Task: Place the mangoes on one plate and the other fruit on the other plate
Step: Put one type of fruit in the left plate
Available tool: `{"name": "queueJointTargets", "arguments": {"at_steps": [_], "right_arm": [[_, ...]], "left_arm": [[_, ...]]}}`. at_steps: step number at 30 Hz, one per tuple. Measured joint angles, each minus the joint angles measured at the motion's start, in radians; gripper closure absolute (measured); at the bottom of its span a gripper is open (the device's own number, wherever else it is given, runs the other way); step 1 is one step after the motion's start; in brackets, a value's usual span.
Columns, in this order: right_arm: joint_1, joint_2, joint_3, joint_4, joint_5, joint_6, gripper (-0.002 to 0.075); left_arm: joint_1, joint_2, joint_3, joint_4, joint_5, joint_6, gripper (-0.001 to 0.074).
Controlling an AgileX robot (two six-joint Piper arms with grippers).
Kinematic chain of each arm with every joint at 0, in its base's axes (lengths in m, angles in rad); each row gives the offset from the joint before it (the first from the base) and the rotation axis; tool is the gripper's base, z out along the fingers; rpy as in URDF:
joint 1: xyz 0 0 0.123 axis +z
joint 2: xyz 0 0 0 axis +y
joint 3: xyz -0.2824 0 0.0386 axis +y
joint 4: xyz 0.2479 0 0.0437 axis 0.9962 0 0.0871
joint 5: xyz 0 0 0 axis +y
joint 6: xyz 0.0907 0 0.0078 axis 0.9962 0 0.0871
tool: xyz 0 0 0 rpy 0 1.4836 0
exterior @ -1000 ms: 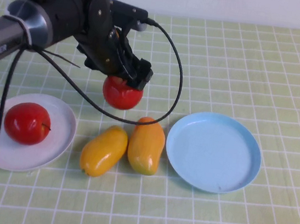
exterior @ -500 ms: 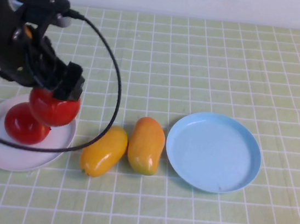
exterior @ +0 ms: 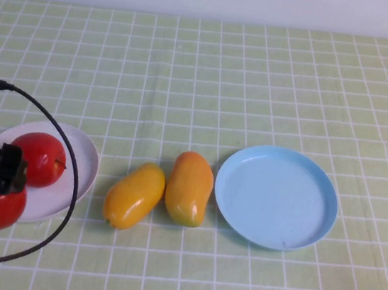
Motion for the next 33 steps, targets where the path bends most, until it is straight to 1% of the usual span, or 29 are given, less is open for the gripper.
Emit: {"name": "queueJointTargets", "arguments": {"at_steps": [5,11,20,26,33], "right_arm": [[0.0,0.0,0.0,0.0,0.0,0.0,0.0743],[0.0,-0.001,0.0,0.0,0.0,0.0,0.0743],[0.0,-0.001,0.0,0.0,0.0,0.0,0.0743],[0.0,-0.001,0.0,0.0,0.0,0.0,0.0743],[0.0,-0.001,0.0,0.0,0.0,0.0,0.0743]], "left_arm": [[0.004,0.053,0.02,0.0,-0.111,0.0,0.0164],[0.006,0.146,0.02,0.004,-0.173,0.0,0.0164],[0.006,0.175,0.02,0.015,-0.265,0.006,0.0172],[0.006,0.175,0.02,0.016,-0.299,0.007,0.0115],[0.006,0.175,0.02,0.027,-0.324,0.005,0.0073]]}}
